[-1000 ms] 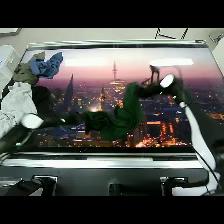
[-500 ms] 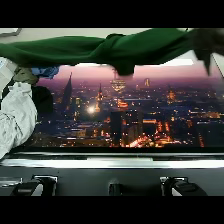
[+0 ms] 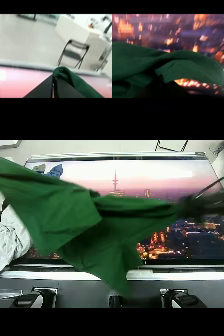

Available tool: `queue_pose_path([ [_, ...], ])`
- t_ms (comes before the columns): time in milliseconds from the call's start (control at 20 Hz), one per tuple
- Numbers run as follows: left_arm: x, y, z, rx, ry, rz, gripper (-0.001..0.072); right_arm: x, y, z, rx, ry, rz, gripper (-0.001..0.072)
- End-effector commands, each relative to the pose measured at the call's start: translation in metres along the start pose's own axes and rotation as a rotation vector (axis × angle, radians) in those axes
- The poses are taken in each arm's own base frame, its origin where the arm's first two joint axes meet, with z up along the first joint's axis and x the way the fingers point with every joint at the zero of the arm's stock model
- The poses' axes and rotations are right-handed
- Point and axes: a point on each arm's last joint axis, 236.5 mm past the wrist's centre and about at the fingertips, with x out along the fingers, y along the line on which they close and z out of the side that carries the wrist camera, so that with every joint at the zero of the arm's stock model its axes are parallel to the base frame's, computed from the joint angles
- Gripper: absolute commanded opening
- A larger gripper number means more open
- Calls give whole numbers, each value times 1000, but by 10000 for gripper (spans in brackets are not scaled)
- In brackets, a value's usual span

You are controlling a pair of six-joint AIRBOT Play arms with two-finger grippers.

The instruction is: Fold the clothes and pants, and hang the long-sleeved shirts on hangers.

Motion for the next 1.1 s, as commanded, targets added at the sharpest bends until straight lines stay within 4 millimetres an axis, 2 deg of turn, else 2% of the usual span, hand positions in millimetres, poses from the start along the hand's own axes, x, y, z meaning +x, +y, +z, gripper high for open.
queue_pose_path([
  [0,66,65,-111,-39,265,90,26,109,40,-72,111,220,178,39],
  [100,103,103,-187,-99,418,145,26,170,57,-78,256,176,260,39],
  [200,126,124,-257,-183,562,173,27,213,64,-87,387,180,293,39],
  [300,130,129,-318,-373,700,193,27,239,71,-102,461,257,305,40],
  [350,128,125,-343,-472,767,198,27,247,70,-107,448,280,300,70],
  [400,125,120,-360,-532,823,188,27,251,67,-108,406,281,293,176],
  [450,120,115,-371,-562,869,177,80,252,61,-104,373,271,272,390],
  [500,115,112,-375,-571,901,167,332,247,54,-95,370,272,269,628],
  [550,109,111,-374,-584,925,159,720,238,43,-85,381,281,273,646],
  [600,99,115,-369,-593,963,147,718,225,28,-73,363,291,281,669],
  [700,71,134,-359,-609,1055,153,717,192,-27,-48,369,295,281,680],
  [800,32,150,-359,-666,1166,169,716,169,-87,-45,481,290,238,673],
  [850,11,155,-365,-685,1233,182,716,165,-114,-53,555,291,215,672],
  [950,-23,149,-387,-743,1347,188,715,167,-146,-79,659,318,178,672],
  [1000,-34,140,-401,-775,1386,178,713,170,-151,-94,686,344,171,672],
  [1050,-42,126,-417,-797,1416,150,674,175,-152,-108,697,371,168,672],
])
